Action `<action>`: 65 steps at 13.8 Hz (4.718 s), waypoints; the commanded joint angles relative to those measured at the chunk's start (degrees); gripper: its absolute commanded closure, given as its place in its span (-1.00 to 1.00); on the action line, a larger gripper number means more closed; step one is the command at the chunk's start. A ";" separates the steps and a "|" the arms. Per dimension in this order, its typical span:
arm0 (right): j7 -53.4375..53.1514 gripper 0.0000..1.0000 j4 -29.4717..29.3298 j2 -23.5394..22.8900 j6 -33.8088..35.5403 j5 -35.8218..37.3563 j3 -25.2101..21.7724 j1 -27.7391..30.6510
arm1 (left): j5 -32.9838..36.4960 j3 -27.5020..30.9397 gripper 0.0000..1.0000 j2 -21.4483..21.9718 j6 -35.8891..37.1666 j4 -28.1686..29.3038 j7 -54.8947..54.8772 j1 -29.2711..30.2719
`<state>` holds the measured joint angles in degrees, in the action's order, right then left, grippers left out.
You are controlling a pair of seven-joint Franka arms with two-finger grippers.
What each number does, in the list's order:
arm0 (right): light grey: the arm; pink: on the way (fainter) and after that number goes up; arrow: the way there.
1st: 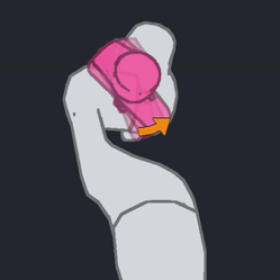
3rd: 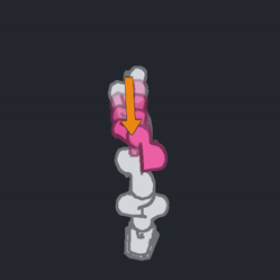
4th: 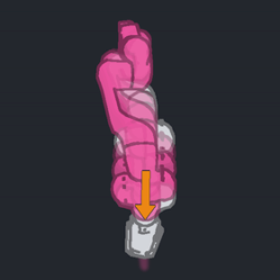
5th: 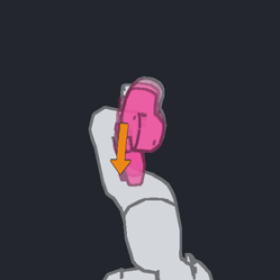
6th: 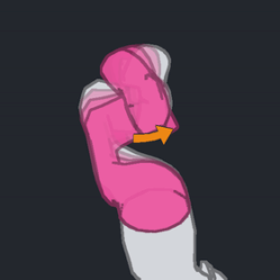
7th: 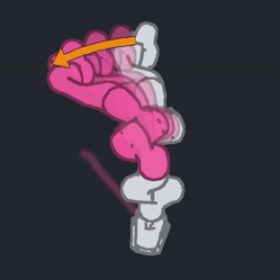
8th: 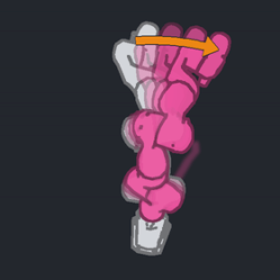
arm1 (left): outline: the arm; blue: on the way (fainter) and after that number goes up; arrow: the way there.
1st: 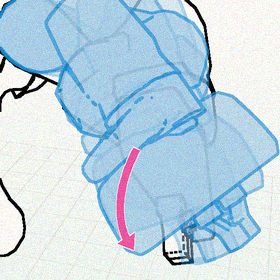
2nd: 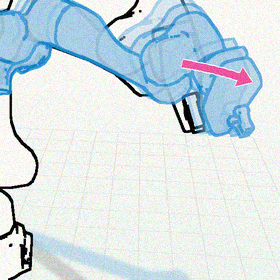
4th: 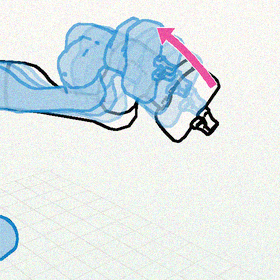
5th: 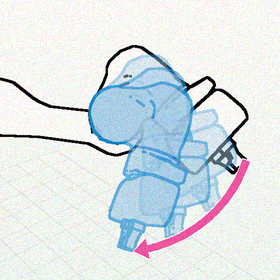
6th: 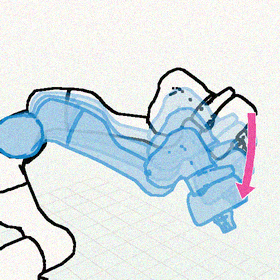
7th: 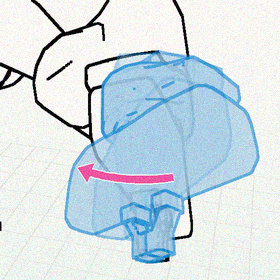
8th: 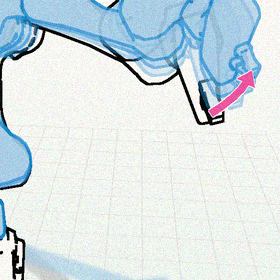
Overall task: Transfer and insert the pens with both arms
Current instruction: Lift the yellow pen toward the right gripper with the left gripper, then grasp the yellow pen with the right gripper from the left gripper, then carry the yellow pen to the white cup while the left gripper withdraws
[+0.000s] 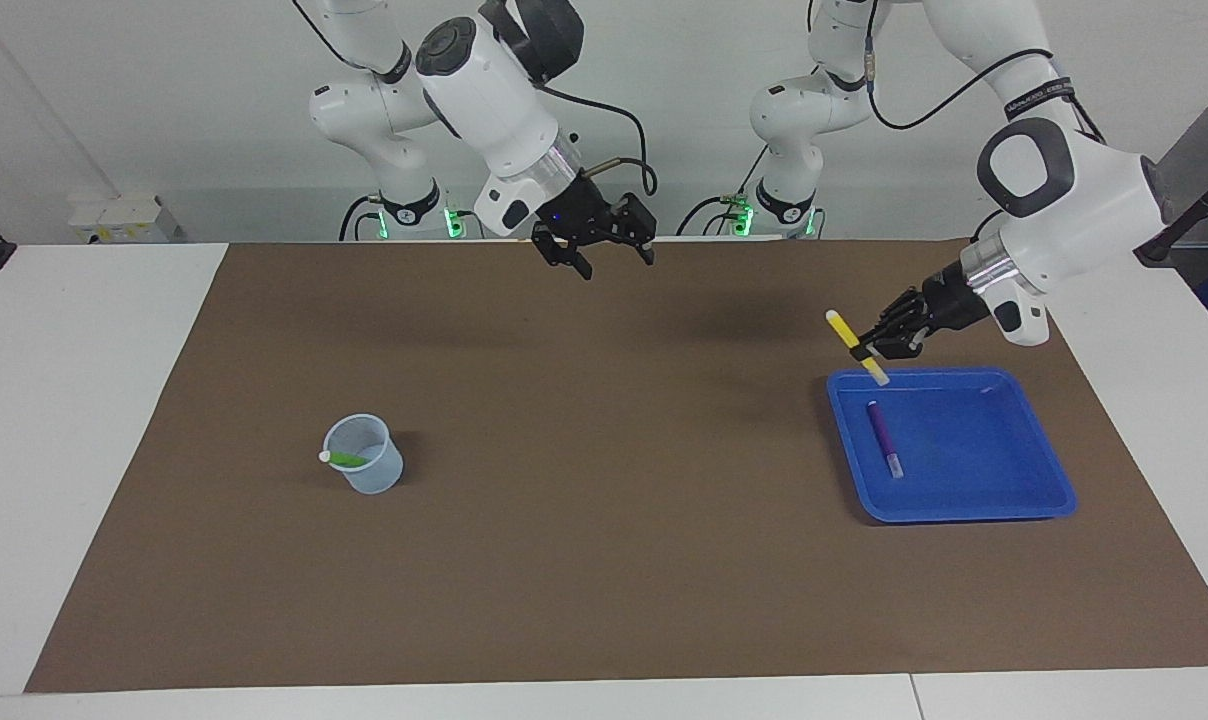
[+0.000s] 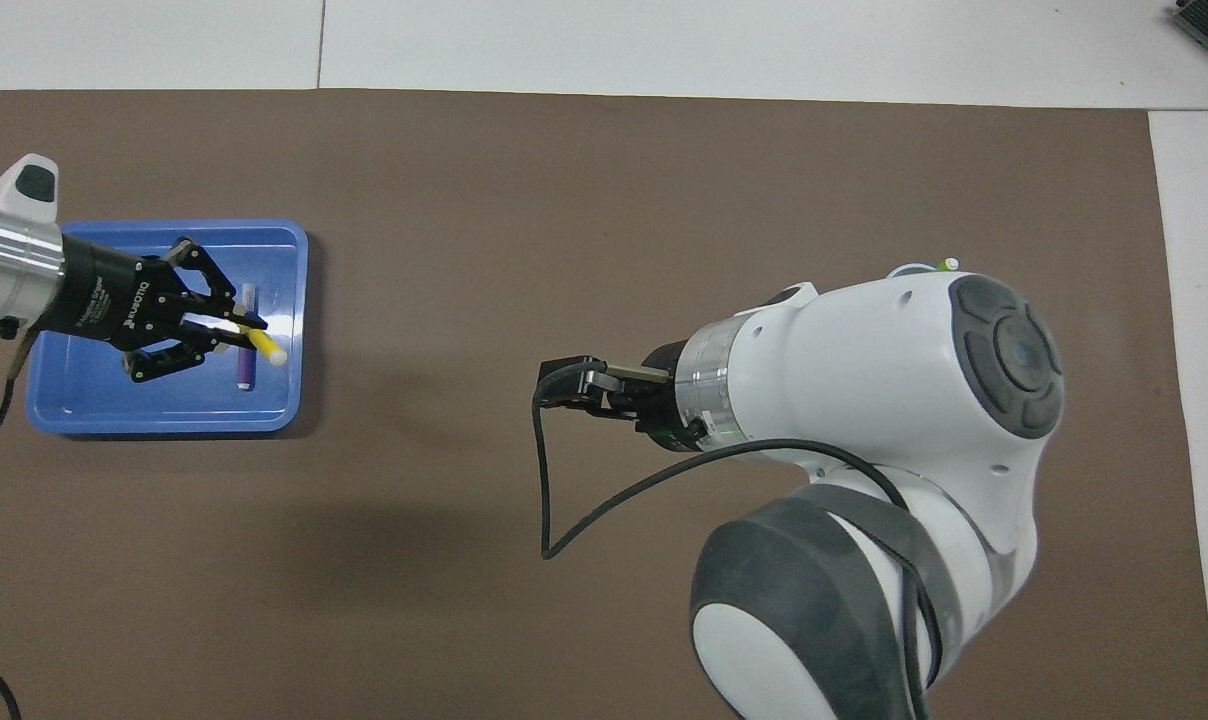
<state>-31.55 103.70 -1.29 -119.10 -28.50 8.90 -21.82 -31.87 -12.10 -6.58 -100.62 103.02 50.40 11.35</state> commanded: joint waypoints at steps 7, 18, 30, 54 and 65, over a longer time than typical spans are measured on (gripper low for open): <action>-1.23 -1.00 0.97 0.50 -2.36 -5.06 0.24 0.29 | -9.26 0.67 1.00 0.78 -5.19 1.13 25.52 -13.09; -3.43 -0.97 1.06 -2.14 -12.11 -8.22 0.94 -1.47 | -15.24 0.67 1.00 2.27 -7.30 3.07 35.03 -19.35; -2.73 -0.44 0.53 -3.90 -15.46 -9.21 1.03 -1.56 | -14.97 0.76 1.00 2.71 -6.78 3.24 35.03 -19.79; -2.64 1.00 0.53 -4.43 -16.52 -11.05 1.38 -1.56 | -14.80 0.85 1.00 2.80 -6.69 3.60 34.68 -19.79; 6.64 1.00 0.45 -4.43 -14.94 -10.17 1.21 -0.77 | -5.93 1.64 -1.00 6.22 -6.08 4.83 34.16 -17.42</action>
<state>-30.85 104.27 -5.61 -134.23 -37.84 9.77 -23.58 -40.04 -10.62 -3.68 -106.62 105.86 85.05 -6.96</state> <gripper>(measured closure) 0.811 0.088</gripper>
